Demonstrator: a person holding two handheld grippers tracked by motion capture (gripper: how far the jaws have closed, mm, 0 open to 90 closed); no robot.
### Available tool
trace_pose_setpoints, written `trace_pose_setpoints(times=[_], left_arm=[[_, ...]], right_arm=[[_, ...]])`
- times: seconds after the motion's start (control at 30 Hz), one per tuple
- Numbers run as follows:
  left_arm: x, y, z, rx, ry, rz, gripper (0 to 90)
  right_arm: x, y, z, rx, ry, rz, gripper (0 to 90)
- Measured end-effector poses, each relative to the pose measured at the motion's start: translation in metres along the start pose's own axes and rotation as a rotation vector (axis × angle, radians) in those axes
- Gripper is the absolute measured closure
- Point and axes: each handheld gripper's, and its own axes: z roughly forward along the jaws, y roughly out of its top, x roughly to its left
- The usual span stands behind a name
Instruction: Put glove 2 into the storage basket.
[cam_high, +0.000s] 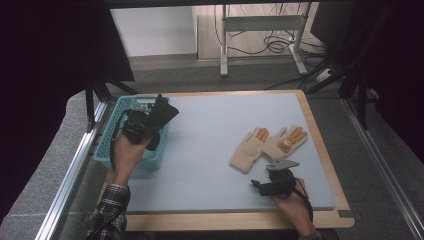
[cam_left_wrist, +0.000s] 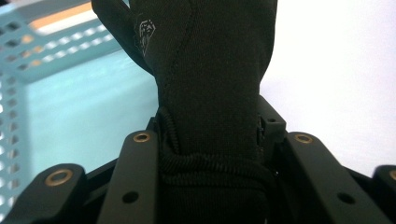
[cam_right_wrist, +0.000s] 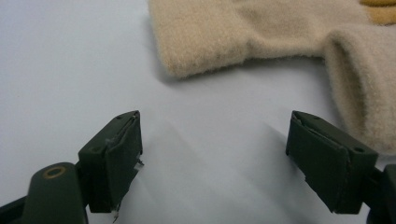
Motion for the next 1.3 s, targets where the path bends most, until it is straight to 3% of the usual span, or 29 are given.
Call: trace_pose_setpoints(times=[0.23, 0.4, 0.6, 0.73, 0.93, 1.0, 1.13, 1.3], left_arm=[[0.043, -0.007, 0.015, 0.082, 0.061, -0.084, 62.1], [0.066, -0.012, 0.033, 0.158, 0.099, -0.131, 61.8], [0.083, -0.014, 0.053, 0.250, 0.170, -0.151, 61.5], [0.089, -0.015, 0.064, 0.313, 0.214, -0.141, 60.9], [0.099, -0.020, 0.074, 0.360, 0.229, -0.155, 58.1], [0.101, -0.020, 0.074, 0.362, 0.228, -0.157, 52.2], [0.104, -0.022, 0.072, 0.358, 0.202, -0.142, 24.5], [0.100, -0.022, 0.064, 0.335, 0.179, -0.122, 11.3]], right_arm=[[0.000, 0.000, 0.000, 0.000, 0.000, 0.001, 18.0], [0.000, 0.000, 0.000, 0.000, 0.000, 0.001, 18.0], [0.000, 0.000, 0.000, 0.000, -0.001, 0.000, 18.0], [0.000, 0.000, 0.000, -0.001, 0.000, 0.000, 18.0], [0.000, 0.000, 0.000, -0.001, 0.000, 0.001, 18.0], [0.000, 0.000, 0.000, -0.001, 0.000, 0.001, 18.0], [0.000, 0.000, 0.000, -0.001, 0.000, 0.001, 18.0], [0.000, 0.000, 0.000, 0.000, 0.000, 0.001, 18.0]])
